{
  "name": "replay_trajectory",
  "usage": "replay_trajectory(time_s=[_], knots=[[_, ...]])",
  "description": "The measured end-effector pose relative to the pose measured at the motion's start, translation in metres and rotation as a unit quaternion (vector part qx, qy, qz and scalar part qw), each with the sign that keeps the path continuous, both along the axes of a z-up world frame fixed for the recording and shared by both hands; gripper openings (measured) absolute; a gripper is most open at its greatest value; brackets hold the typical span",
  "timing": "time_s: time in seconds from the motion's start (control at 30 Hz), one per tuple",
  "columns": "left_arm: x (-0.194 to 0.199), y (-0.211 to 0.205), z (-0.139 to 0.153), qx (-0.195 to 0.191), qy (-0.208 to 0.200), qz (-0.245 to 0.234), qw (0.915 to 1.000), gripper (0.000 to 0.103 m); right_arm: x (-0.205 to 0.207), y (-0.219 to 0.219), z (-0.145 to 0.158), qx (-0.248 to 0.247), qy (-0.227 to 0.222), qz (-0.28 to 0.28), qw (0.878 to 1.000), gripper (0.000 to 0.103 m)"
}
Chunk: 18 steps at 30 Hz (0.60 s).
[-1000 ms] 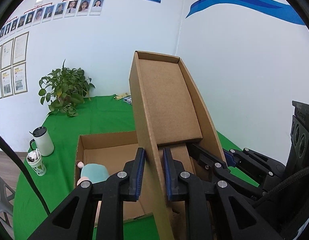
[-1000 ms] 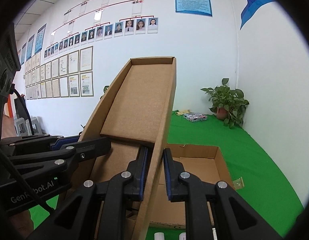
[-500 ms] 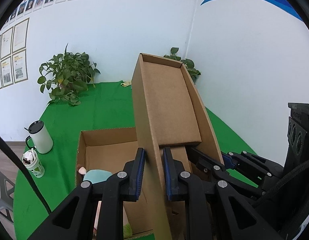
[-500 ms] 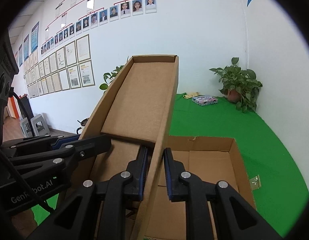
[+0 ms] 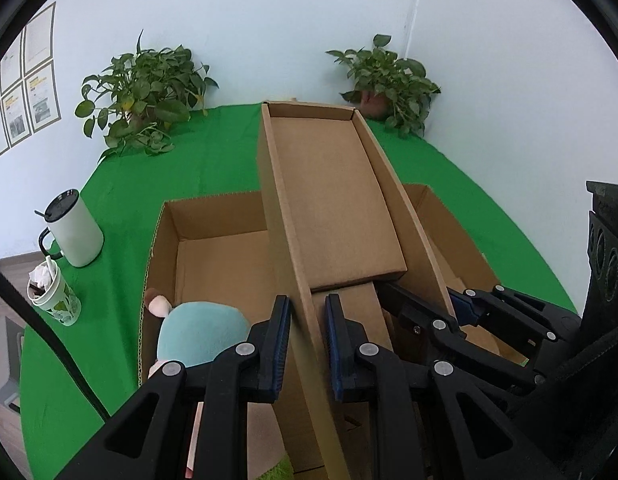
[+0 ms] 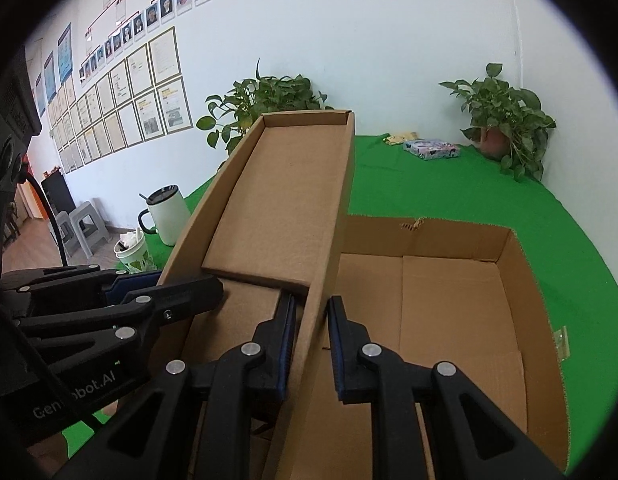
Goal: Organize objects
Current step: 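Lift the narrow tray with the left gripper and carry it over the large box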
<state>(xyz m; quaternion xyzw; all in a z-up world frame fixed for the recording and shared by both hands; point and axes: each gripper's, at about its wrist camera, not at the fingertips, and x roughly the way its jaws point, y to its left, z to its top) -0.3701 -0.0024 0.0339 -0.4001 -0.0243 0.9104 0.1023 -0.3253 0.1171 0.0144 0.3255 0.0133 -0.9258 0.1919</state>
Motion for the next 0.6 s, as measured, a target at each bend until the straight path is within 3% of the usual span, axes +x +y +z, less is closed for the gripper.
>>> replay_trajectory(time_s=[0.27, 0.43, 0.6], knots=[[-0.041, -0.004, -0.075, -0.020, -0.078, 0.011, 0.9967, 0.014, -0.025, 0.001, -0.048, -0.011, -0.073, 0.005, 0.997, 0.014], [-0.057, -0.008, -0.118, -0.024, -0.130, 0.013, 0.9911, 0.014, -0.036, 0.003, -0.077, -0.026, -0.146, 0.001, 0.989, 0.015], [-0.049, -0.005, -0.129, -0.041, -0.128, 0.012, 0.9908, 0.018, -0.034, 0.002, -0.087, -0.016, -0.176, 0.006, 0.984, 0.012]])
